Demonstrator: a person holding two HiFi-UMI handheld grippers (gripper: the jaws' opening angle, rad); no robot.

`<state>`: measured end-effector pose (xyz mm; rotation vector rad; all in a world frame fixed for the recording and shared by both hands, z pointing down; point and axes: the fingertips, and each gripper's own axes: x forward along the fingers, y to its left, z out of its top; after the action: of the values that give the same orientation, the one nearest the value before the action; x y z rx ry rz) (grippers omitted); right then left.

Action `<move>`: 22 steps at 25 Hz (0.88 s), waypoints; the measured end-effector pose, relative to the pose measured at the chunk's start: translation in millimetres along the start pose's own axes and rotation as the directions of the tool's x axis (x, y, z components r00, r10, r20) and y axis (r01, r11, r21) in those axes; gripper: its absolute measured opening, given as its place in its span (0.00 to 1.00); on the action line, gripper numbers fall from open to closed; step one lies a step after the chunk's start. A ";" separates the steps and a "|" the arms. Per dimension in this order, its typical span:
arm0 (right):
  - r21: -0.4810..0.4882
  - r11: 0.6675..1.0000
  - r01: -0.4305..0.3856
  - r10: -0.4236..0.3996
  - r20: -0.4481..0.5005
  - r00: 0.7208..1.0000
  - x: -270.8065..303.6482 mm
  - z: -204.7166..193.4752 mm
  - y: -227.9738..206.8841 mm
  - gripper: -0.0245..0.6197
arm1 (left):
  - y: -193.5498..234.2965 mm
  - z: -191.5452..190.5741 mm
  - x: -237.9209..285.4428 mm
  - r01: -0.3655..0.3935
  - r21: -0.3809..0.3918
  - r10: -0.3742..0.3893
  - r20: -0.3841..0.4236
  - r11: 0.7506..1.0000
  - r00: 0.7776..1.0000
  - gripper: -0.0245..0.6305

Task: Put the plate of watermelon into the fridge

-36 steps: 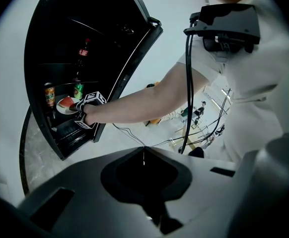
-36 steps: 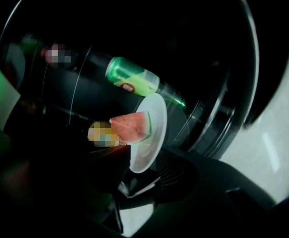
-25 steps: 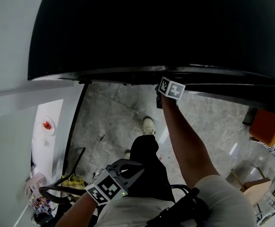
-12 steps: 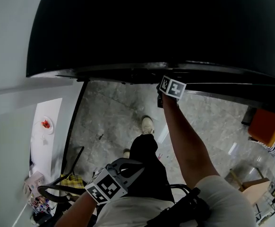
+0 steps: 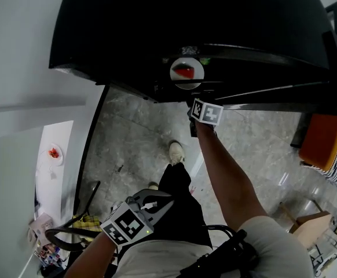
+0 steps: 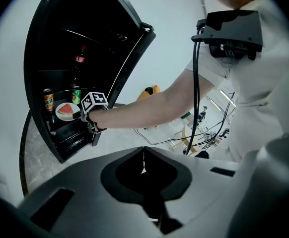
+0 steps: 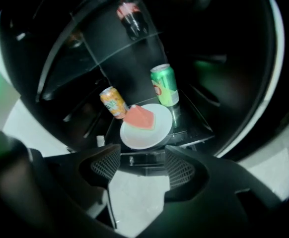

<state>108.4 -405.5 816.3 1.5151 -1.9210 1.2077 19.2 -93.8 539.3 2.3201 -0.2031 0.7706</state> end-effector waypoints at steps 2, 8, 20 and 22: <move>-0.020 1.000 -0.010 0.010 -0.004 1.000 -16.5 -4.9 7.0 0.49 | -10.6 -0.8 -5.3 0.003 0.015 -0.003 0.005 1.000 1.000 0.06; -0.122 0.991 -0.062 0.058 -0.037 0.998 -82.9 -27.6 44.1 0.42 | -54.0 -15.9 -23.0 0.024 0.073 -0.025 0.012 0.997 1.000 0.06; -0.313 0.933 -0.177 0.155 -0.095 0.983 -257.7 -101.5 135.0 0.07 | -158.3 -30.1 -77.4 0.031 0.223 -0.050 0.078 0.974 0.996 0.06; -0.318 0.930 -0.185 0.166 -0.086 0.982 -289.3 -115.4 149.8 0.06 | -173.2 -36.3 -91.6 0.032 0.227 -0.057 0.102 0.973 0.993 0.06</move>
<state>41.9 -140.5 604.6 1.1461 -2.1280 0.9317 -13.9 55.7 411.9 2.5743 -0.1156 0.6757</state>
